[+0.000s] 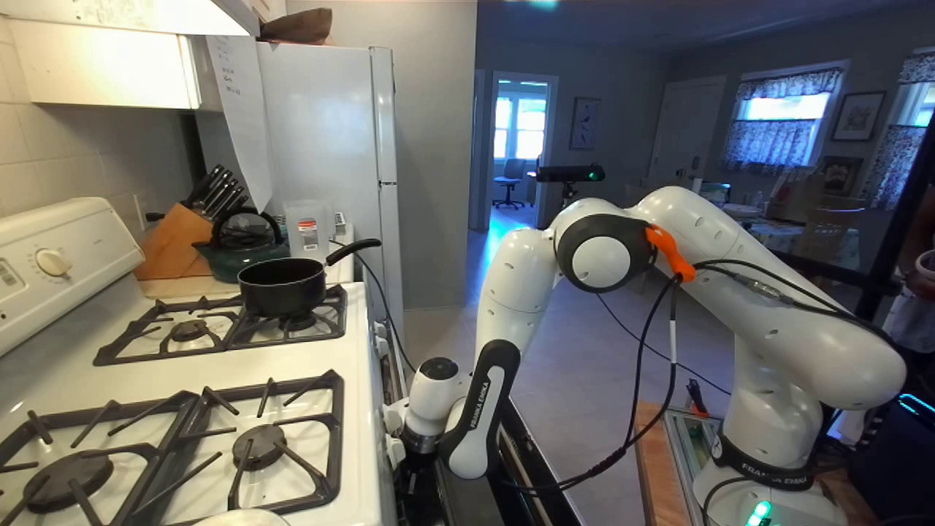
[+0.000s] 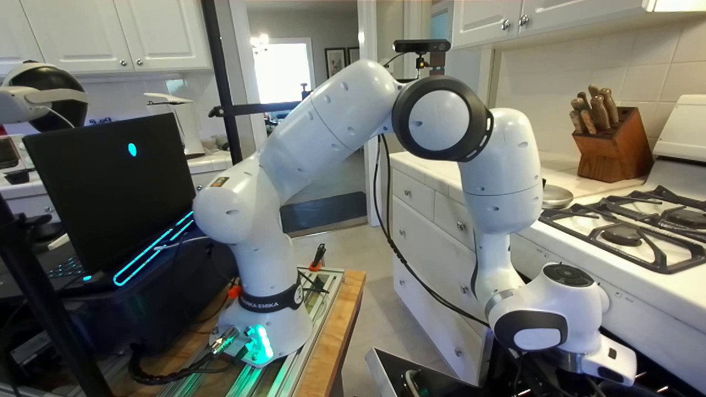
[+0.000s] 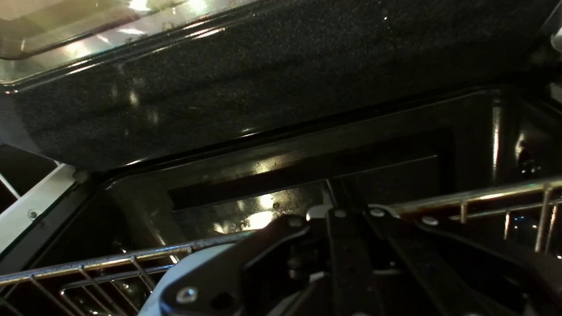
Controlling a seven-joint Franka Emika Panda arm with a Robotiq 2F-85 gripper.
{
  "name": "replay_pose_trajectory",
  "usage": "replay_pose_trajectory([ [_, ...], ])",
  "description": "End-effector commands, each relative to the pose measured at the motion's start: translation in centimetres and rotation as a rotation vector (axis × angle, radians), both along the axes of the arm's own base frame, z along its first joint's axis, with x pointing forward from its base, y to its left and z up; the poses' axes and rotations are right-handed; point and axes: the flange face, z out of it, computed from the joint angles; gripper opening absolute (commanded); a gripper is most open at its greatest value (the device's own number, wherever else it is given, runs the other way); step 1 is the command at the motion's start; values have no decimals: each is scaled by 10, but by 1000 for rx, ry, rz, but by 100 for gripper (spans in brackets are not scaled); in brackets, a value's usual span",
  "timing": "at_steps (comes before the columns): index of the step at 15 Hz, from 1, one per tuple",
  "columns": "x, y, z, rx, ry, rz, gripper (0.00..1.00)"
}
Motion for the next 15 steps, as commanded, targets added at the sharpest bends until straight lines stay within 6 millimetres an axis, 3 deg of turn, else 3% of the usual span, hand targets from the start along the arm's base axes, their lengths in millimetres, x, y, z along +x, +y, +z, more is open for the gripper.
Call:
replay_pose_trajectory([
  [1,18,1,7,2,-66,32,0],
  [6,28,2,11,10,-88,29,0],
  [15,19,1,8,-24,3,6,0],
])
